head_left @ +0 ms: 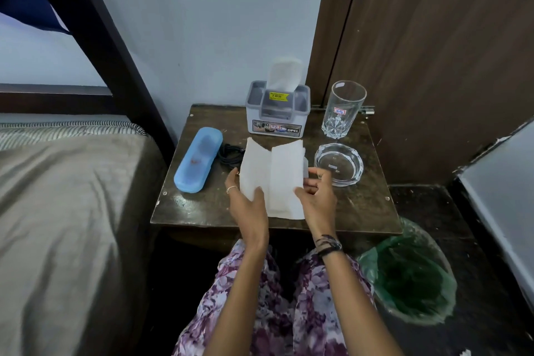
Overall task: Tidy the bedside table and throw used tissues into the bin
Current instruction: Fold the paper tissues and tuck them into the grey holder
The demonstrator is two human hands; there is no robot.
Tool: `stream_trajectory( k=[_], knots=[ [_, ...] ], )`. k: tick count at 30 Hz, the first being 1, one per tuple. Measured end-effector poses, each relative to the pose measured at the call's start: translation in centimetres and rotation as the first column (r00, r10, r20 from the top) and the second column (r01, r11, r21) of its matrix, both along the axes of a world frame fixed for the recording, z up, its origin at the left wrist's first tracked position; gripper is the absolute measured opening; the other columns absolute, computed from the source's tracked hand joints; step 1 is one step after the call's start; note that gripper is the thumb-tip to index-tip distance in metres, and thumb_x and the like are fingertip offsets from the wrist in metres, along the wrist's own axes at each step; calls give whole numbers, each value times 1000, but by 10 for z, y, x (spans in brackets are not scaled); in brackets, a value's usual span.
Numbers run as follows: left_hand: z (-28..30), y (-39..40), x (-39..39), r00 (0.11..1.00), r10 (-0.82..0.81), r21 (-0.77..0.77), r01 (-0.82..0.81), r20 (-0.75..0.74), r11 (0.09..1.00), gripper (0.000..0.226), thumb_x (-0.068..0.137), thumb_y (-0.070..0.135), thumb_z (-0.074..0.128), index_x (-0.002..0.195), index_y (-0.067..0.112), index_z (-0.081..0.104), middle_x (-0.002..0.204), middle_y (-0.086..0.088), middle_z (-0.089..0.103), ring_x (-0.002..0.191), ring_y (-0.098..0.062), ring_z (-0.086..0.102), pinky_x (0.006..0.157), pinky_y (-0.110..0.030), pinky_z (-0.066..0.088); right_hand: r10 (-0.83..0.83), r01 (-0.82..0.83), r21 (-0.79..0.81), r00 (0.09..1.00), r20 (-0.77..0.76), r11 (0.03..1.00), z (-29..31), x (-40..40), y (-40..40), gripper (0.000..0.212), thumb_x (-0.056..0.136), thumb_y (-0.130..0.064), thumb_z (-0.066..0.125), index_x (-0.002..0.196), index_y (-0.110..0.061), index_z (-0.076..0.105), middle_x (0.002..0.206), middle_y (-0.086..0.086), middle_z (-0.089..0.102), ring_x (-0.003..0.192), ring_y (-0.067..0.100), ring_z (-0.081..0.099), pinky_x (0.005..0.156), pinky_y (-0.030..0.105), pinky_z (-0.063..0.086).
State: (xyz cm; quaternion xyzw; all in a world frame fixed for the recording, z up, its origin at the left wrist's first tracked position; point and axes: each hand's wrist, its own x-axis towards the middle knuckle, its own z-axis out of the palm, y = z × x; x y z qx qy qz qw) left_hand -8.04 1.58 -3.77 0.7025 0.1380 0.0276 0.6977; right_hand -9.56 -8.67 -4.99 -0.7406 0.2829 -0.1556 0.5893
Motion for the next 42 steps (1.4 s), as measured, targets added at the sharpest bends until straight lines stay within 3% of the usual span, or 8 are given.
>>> stream_trajectory(
  k=[6, 10, 14, 17, 24, 29, 37, 42],
  knots=[
    [-7, -4, -13, 984, -172, -95, 175, 38, 980, 25, 94, 31, 51, 115, 22, 60, 117, 6, 62, 105, -6, 60, 75, -13, 50, -14, 14, -14, 1000, 20, 1000, -8, -1, -2, 33, 82, -5, 60, 113, -14, 56, 95, 1, 64, 81, 12, 59, 63, 2, 42],
    [-9, -6, -11, 940, -341, 81, 340, -1, 937, 59, 91, 58, 29, 106, 19, 71, 137, 8, 47, 125, -8, 43, 100, -25, 34, 5, -8, -125, 1000, -21, 992, -6, -1, -5, 20, 92, -18, 52, 101, -8, 68, 92, 3, 66, 86, 14, 58, 69, 16, 42],
    [-6, -6, 1, 930, -365, 249, 363, -39, 898, 28, 97, 29, 44, 102, 16, 68, 128, 1, 54, 112, -10, 51, 87, -23, 37, -72, 44, -231, 991, -115, 972, -3, -2, -9, 43, 96, -43, 40, 74, -12, 60, 83, 6, 57, 79, 18, 51, 65, 28, 34],
    [-4, -6, 9, 933, -343, 211, 360, -111, 909, 22, 91, 8, 52, 112, 15, 51, 118, -1, 59, 94, -10, 57, 71, -17, 44, -11, -45, -315, 985, -174, 948, -4, -2, -13, 23, 91, -26, 54, 100, -11, 70, 99, 9, 64, 88, 21, 59, 70, 26, 38],
    [9, -1, 19, 928, -370, -87, 366, -38, 927, 32, 88, -5, 52, 115, 12, 49, 100, -3, 66, 89, -15, 63, 69, -21, 52, 138, -139, 107, 990, 15, 984, 9, -4, -20, 53, 82, -8, 66, 130, -20, 49, 105, -7, 64, 92, 6, 61, 76, 16, 47],
    [16, 0, 20, 904, -406, -20, 412, 139, 911, 29, 89, -6, 49, 96, 21, 55, 95, 5, 65, 86, -4, 62, 73, -16, 49, 182, -175, -105, 982, 59, 979, 26, -2, -22, 30, 89, -10, 58, 118, -15, 56, 92, -7, 63, 82, -2, 58, 64, -1, 39],
    [-1, 2, 16, 846, -529, 296, 489, 67, 820, 50, 93, -3, 40, 138, 18, 34, 122, 8, 48, 113, -5, 47, 82, 4, 35, 308, -335, -318, 942, -133, 887, 11, -1, -16, 31, 94, -17, 49, 125, -14, 47, 120, 2, 57, 106, 12, 51, 81, 23, 37],
    [0, 6, 17, 815, -580, 351, 546, -11, 761, 39, 96, 1, 36, 133, 15, 41, 115, 1, 55, 92, -4, 53, 68, 4, 38, 384, -434, -309, 899, -210, 846, 9, -1, -11, 30, 95, -17, 46, 124, -11, 48, 119, 5, 59, 104, 17, 55, 81, 29, 45]
  ],
)
